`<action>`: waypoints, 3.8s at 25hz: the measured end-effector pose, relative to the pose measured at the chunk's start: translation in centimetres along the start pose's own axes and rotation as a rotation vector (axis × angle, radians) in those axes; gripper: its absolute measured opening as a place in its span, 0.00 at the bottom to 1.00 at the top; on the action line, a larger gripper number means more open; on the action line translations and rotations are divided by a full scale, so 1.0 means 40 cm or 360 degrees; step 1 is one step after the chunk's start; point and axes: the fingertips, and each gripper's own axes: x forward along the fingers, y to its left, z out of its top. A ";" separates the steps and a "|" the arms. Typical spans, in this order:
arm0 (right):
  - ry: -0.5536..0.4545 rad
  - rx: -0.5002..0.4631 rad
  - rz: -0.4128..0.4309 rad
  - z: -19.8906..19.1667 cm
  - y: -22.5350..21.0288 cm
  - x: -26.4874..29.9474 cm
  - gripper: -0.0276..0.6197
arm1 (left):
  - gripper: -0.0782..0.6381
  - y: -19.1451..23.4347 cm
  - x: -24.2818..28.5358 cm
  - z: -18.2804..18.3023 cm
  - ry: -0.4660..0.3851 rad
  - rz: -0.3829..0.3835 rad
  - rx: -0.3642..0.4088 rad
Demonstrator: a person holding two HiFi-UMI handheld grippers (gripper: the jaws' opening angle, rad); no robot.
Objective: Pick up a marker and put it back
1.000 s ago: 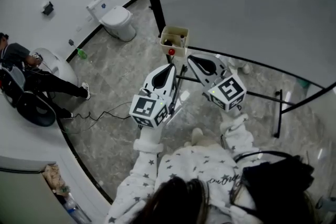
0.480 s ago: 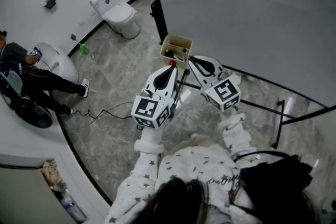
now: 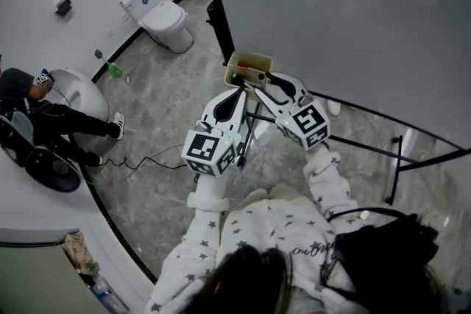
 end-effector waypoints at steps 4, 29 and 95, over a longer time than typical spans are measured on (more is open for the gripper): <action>-0.0007 0.0044 -0.0016 -0.029 -0.027 0.058 0.29 | 0.10 0.052 0.028 -0.030 0.0010 0.0004 0.0006; -0.0109 0.0080 0.0014 0.186 -0.043 0.037 0.17 | 0.10 0.076 0.035 0.068 0.0005 0.0016 0.0023; -0.0111 0.0039 0.0030 0.033 -0.022 0.097 0.34 | 0.10 0.078 0.018 0.048 0.0022 0.0079 0.0040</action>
